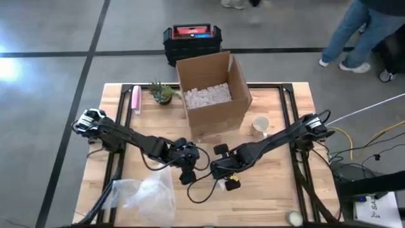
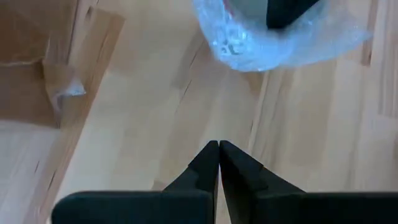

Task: Wrap mug
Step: Wrap the gray mug with bubble wrap

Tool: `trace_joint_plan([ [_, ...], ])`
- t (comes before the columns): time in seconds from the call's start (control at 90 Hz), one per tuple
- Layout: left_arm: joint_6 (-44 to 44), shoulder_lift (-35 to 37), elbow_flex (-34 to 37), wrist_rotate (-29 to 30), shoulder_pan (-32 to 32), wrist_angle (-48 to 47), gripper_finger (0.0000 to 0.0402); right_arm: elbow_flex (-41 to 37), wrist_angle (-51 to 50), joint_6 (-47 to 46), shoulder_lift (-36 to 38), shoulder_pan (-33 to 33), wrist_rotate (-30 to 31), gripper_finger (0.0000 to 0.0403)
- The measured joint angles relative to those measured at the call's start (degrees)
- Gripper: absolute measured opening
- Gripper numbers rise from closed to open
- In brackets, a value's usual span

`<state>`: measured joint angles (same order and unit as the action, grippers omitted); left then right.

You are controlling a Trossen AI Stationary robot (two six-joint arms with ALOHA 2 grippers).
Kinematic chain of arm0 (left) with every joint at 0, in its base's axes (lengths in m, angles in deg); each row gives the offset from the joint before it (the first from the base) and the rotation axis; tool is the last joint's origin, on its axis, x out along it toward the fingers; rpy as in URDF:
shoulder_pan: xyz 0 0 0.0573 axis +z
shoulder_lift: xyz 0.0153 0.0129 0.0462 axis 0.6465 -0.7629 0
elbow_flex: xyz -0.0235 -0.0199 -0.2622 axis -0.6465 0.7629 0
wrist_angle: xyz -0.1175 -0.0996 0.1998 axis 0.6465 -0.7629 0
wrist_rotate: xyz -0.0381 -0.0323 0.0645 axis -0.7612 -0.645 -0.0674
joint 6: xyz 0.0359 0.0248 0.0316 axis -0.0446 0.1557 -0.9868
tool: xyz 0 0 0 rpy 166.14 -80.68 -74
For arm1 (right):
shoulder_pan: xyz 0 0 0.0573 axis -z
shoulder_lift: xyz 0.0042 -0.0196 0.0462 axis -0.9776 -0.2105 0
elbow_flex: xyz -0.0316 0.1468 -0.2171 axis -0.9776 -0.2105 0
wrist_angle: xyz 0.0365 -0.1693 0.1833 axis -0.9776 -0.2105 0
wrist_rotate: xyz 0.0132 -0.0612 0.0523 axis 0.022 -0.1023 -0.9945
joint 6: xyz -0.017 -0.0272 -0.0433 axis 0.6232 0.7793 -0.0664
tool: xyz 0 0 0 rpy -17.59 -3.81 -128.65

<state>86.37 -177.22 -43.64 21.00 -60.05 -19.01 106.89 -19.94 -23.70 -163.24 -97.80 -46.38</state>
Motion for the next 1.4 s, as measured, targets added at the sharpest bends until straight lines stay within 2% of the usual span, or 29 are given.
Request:
trace_joint_plan([
  [0.289, 0.04, 0.00, 0.00, -0.01, -0.07, 0.01, 0.0000, -0.15, -3.42, 1.29, -1.78, 0.21, 0.13, 0.0000],
  [0.867, -1.01, 0.00, 0.02, 0.01, -0.07, 0.58, 0.0000, -0.54, -9.50, 0.40, 3.48, 1.78, 1.82, 0.0000],
  [1.4, -1.06, -0.02, 0.04, -0.01, -0.35, 0.58, 0.0000, -0.94, -19.45, -1.53, 3.71, 4.38, 4.95, 0.0000],
])
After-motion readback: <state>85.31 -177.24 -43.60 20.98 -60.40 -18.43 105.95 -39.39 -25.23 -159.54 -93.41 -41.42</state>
